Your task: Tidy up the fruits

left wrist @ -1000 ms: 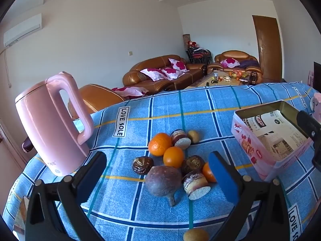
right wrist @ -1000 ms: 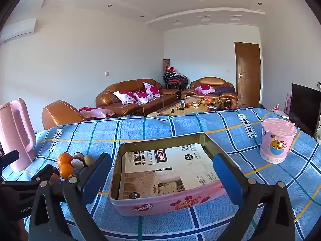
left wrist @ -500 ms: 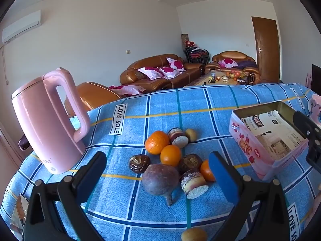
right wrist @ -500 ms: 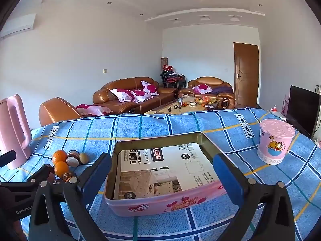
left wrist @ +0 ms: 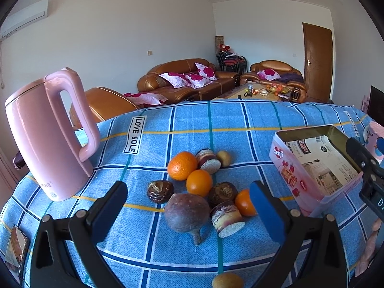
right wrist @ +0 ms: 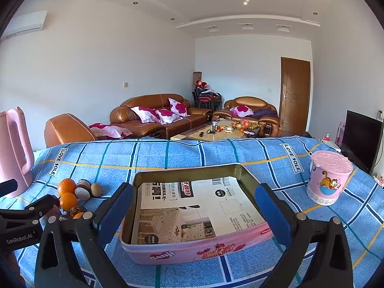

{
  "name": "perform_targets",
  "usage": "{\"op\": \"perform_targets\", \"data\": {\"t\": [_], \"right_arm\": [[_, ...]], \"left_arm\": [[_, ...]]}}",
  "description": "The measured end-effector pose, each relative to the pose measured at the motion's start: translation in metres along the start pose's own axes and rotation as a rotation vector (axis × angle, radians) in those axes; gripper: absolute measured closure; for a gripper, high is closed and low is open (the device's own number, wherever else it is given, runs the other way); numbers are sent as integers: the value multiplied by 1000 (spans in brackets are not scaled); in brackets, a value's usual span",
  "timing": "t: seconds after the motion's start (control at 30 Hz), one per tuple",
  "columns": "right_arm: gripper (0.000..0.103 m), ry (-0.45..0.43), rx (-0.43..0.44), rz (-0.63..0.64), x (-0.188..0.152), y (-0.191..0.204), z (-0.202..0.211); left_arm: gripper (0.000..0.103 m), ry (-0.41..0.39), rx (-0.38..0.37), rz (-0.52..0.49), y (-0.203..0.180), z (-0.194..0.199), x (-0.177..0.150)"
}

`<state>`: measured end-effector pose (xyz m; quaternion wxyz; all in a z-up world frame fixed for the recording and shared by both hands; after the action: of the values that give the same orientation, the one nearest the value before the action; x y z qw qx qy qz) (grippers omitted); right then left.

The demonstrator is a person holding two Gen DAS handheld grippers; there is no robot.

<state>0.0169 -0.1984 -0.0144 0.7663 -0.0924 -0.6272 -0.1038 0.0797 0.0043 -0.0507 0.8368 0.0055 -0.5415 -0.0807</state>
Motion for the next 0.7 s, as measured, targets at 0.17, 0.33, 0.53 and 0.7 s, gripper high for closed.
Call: {"op": "perform_targets", "data": {"t": [0.17, 0.33, 0.53, 0.7], "right_arm": [[1, 4, 4, -14, -1, -1, 1], [1, 7, 2, -44, -1, -7, 3], [1, 17, 1, -56, -2, -9, 2], [1, 14, -1, -56, -3, -9, 2]], "left_arm": [[0, -31, 24, -29, -1, 5, 2], [0, -62, 50, -61, -2, 9, 3], [0, -62, 43, -70, -4, 9, 3], [0, -62, 40, -71, -6, 9, 2]]}}
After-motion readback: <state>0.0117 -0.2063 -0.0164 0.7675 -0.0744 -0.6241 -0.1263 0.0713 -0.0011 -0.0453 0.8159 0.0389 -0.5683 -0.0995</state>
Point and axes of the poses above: each gripper's, at about its wrist camera, not at the fingertips, and z roughly against the way its jaws point, y to its left, x to its top, the point moved 8 cm from there along -z, roughly the way its jaws point, and after that the axes turned 8 degrees about -y, right-handed, at the moved point
